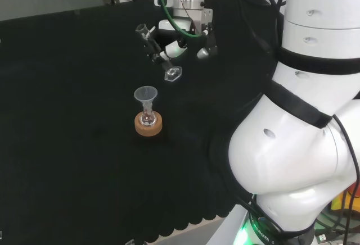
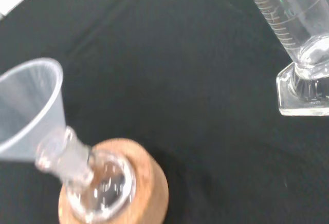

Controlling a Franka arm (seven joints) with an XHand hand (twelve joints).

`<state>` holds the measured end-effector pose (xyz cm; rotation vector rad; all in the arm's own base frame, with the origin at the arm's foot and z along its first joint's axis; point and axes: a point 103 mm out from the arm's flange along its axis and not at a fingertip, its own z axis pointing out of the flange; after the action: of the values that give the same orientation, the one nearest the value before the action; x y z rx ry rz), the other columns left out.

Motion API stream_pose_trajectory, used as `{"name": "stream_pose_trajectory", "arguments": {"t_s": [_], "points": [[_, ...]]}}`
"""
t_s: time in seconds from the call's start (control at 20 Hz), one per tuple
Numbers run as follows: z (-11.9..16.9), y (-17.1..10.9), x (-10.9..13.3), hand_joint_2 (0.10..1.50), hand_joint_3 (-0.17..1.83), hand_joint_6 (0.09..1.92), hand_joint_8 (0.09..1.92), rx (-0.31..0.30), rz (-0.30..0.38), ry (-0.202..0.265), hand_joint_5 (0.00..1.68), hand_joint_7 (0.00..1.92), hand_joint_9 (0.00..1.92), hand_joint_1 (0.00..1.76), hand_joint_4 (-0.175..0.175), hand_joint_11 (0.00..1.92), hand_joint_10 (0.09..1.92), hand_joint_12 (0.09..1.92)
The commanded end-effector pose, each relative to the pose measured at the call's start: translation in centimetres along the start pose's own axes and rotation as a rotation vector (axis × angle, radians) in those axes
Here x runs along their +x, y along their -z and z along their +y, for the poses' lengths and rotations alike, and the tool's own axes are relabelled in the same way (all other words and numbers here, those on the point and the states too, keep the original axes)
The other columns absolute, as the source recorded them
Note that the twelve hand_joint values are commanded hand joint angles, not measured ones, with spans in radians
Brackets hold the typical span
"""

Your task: Put the graduated cylinder back on the table.

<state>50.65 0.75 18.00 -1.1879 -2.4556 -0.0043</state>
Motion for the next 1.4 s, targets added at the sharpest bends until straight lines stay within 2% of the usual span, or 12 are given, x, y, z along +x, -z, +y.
{"name": "stream_pose_trajectory", "arguments": {"t_s": [0.05, 0.45, 0.85, 1.0, 1.4], "points": [[3.5, -1.4, -1.0, 1.17, 0.00, 1.15, 0.47, -0.083, 0.074, 0.064, 0.88, 1.10, 1.37, 1.11, -0.134, 1.31, 0.09, 0.71], [5.9, -2.4, -1.8, 1.17, 0.00, 1.16, 0.47, -0.185, 0.146, 0.095, 0.88, 1.08, 1.37, 1.11, -0.130, 1.30, 0.09, 0.71], [8.3, -3.8, -2.7, 1.18, 0.00, 1.18, 0.48, -0.217, 0.207, 0.108, 0.87, 1.07, 1.36, 1.11, -0.127, 1.30, 0.09, 0.72], [9.0, -4.1, -3.2, 1.18, 0.00, 1.18, 0.48, -0.229, 0.209, 0.109, 0.87, 1.07, 1.36, 1.11, -0.127, 1.30, 0.09, 0.72], [10.0, -4.4, -5.4, 1.18, 0.00, 1.18, 0.48, -0.253, 0.234, 0.083, 0.87, 1.06, 1.36, 1.11, -0.127, 1.29, 0.09, 0.72]]}}
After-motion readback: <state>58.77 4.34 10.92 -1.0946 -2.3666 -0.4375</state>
